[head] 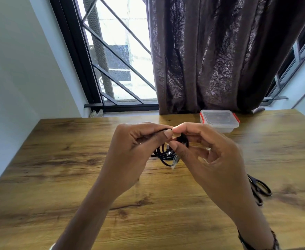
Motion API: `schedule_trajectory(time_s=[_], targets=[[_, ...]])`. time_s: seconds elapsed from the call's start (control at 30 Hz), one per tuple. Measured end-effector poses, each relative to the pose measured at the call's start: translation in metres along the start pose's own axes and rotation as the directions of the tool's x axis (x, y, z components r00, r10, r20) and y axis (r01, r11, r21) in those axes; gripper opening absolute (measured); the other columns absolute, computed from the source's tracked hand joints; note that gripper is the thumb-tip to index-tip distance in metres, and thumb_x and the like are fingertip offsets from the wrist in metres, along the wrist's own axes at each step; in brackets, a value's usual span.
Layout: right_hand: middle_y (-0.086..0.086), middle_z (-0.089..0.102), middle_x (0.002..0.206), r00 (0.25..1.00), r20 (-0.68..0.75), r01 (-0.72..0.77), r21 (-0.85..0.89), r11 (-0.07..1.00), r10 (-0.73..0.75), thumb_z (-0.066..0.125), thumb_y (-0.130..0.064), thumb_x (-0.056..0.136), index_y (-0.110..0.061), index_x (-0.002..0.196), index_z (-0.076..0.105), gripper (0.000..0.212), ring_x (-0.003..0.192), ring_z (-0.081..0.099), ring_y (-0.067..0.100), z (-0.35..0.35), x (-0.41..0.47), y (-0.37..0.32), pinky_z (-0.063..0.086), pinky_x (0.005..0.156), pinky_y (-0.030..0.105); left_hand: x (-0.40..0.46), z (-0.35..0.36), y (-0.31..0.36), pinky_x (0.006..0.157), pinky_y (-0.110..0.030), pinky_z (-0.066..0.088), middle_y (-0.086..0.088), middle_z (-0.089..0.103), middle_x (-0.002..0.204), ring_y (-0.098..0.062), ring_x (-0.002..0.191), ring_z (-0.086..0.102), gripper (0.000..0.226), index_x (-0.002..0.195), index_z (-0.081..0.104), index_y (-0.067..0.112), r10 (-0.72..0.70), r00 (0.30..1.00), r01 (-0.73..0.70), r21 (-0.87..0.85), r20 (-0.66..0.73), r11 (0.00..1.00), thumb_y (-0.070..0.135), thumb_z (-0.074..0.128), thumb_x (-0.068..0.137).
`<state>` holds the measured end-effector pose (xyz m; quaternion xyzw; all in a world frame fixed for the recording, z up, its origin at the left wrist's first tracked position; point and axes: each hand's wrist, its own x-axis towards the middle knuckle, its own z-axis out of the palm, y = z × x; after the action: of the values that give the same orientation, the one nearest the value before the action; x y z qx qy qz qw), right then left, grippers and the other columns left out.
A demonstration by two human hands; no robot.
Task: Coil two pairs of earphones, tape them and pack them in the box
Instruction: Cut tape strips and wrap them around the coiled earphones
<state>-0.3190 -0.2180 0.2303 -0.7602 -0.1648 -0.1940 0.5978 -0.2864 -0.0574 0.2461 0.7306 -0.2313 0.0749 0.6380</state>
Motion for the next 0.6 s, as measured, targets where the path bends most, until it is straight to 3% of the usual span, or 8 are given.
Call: schedule_trajectory(time_s=[0.47,0.6], targets=[[0.003,0.069,0.099,0.993,0.011,0.116,0.001,0.993,-0.116,0.072,-0.006,0.083,-0.011,0.104,0.072,0.022,0.091,0.070,0.020,-0.0048,-0.0013,0.0045,0.059,0.076,0.027,0.0034,-0.0064,0.0029,0.077,-0.019,0.052,-0.005,0.076,0.088,-0.017,0.087,0.072,0.018,0.094,0.075,0.006,-0.134,0.984,0.153,-0.164,0.121,0.975,0.008,0.063,0.081],[0.006,0.069,0.096,0.990,-0.017,0.137,-0.033,0.990,-0.137,0.068,-0.009,0.088,-0.005,0.100,0.074,0.015,0.087,0.070,0.017,-0.0066,-0.0005,0.0022,0.057,0.072,0.020,0.0036,-0.0042,0.0014,0.079,-0.020,0.053,-0.011,0.076,0.086,-0.021,0.086,0.072,0.017,0.094,0.074,0.003,-0.154,0.982,0.173,-0.182,0.113,0.968,0.006,0.062,0.083]])
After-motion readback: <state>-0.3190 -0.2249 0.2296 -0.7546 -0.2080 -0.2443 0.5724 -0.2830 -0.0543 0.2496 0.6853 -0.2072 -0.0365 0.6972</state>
